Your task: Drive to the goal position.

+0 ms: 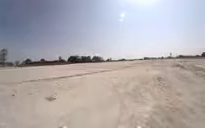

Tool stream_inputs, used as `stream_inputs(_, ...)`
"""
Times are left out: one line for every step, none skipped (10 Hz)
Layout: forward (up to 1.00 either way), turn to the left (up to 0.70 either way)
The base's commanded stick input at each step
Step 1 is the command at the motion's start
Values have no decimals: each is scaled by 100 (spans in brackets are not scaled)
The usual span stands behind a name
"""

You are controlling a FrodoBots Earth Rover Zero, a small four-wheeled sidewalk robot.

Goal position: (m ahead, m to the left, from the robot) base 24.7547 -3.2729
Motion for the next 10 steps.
stream_inputs(70,0)
stream_inputs(70,0)
stream_inputs(70,0)
stream_inputs(70,0)
stream_inputs(70,0)
stream_inputs(70,0)
stream_inputs(70,0)
stream_inputs(70,0)
stream_inputs(70,0)
stream_inputs(70,-4)
